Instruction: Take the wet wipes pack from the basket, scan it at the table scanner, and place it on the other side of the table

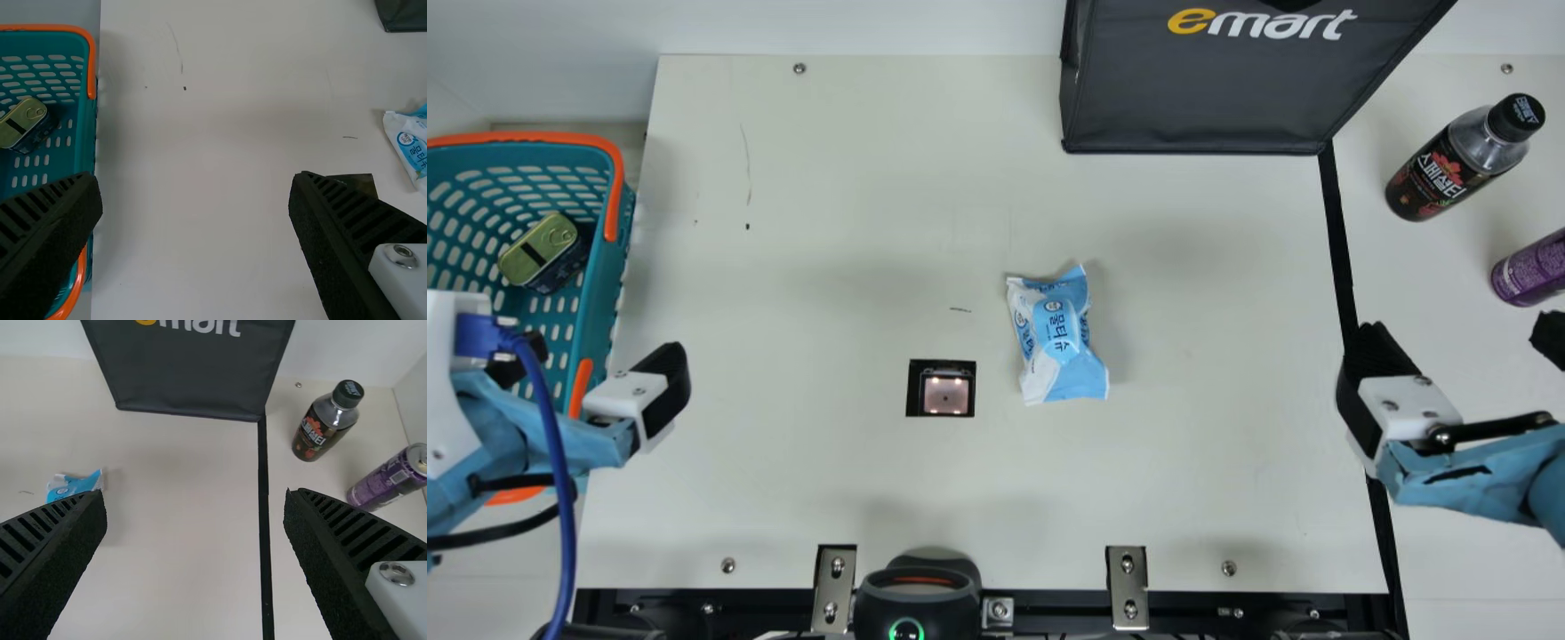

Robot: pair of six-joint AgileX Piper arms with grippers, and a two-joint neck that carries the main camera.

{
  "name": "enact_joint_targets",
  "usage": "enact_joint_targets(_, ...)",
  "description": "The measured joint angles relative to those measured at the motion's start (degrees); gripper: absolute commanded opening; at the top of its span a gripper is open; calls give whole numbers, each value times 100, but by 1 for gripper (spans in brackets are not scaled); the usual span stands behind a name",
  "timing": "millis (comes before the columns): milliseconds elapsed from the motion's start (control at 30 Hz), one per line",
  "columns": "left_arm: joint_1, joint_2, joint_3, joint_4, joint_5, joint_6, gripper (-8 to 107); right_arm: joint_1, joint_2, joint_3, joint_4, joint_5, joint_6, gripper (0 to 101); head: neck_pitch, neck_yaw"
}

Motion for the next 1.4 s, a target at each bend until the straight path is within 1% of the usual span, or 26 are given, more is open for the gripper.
enact_joint_targets(167,0,0,0,0,0,0,90,304,307,-52,193,-52,-159,95,0,0)
enact_joint_targets(367,0,0,0,0,0,0,90,640,781,-49,593,-151,-553,95,9,0)
enact_joint_targets(633,0,0,0,0,0,0,90,846,1348,105,1135,-224,-1180,95,9,0)
enact_joint_targets(800,0,0,0,0,0,0,90,1034,1680,280,1306,-372,-1385,95,9,0)
enact_joint_targets(1000,0,0,0,0,0,0,90,1384,2125,457,1282,-608,-1235,95,9,0)
enact_joint_targets(1400,0,0,0,0,0,0,90,2090,2933,681,1351,-960,-453,95,9,0)
